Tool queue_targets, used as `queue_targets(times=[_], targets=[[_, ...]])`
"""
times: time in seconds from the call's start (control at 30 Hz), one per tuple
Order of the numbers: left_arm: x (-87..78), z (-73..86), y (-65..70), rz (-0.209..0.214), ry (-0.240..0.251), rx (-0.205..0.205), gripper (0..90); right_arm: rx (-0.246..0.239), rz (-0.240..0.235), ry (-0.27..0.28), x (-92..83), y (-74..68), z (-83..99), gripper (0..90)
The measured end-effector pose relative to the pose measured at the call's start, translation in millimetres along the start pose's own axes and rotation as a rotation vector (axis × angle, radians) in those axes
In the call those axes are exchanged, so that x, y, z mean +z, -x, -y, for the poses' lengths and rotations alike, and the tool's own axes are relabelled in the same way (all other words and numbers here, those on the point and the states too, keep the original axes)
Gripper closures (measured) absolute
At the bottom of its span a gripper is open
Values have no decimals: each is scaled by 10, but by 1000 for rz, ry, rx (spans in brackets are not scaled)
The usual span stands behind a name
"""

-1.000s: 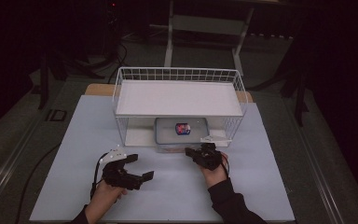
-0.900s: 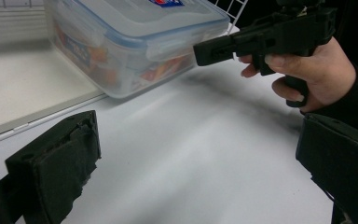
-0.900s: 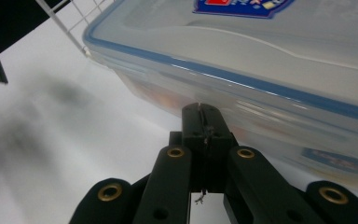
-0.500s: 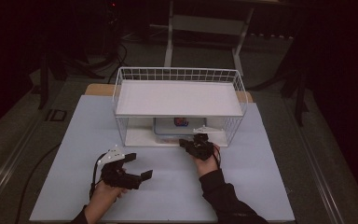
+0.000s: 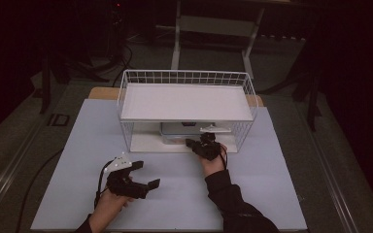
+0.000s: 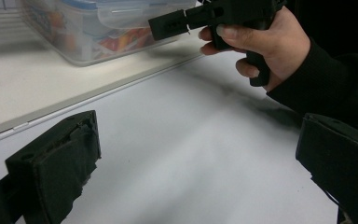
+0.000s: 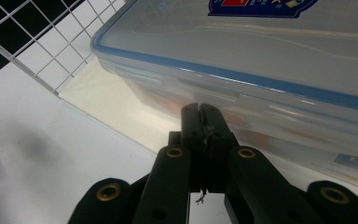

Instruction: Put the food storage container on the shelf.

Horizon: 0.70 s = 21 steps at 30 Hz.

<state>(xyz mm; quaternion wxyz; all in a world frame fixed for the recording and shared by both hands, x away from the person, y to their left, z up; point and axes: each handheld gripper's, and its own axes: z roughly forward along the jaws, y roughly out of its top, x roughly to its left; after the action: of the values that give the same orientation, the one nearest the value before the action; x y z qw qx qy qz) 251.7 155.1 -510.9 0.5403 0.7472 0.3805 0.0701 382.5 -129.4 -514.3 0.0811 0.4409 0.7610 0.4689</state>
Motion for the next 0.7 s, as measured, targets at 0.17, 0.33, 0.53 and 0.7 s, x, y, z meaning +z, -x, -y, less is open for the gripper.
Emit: queue_targets(times=[0.17,0.33,0.53,0.7], targets=[[4,-3,4,-4,-4,1,0,2,-14,1,-29,-37,11,849],[-21,-19,39,-10,5,19,0,-55,-31,11,-122,-158,19,690],[-56,-41,63,-8,14,22,0,-75,-66,2,-278,-256,94,395],[-46,-32,90,-3,10,35,0,-108,-130,27,-463,-287,194,203]])
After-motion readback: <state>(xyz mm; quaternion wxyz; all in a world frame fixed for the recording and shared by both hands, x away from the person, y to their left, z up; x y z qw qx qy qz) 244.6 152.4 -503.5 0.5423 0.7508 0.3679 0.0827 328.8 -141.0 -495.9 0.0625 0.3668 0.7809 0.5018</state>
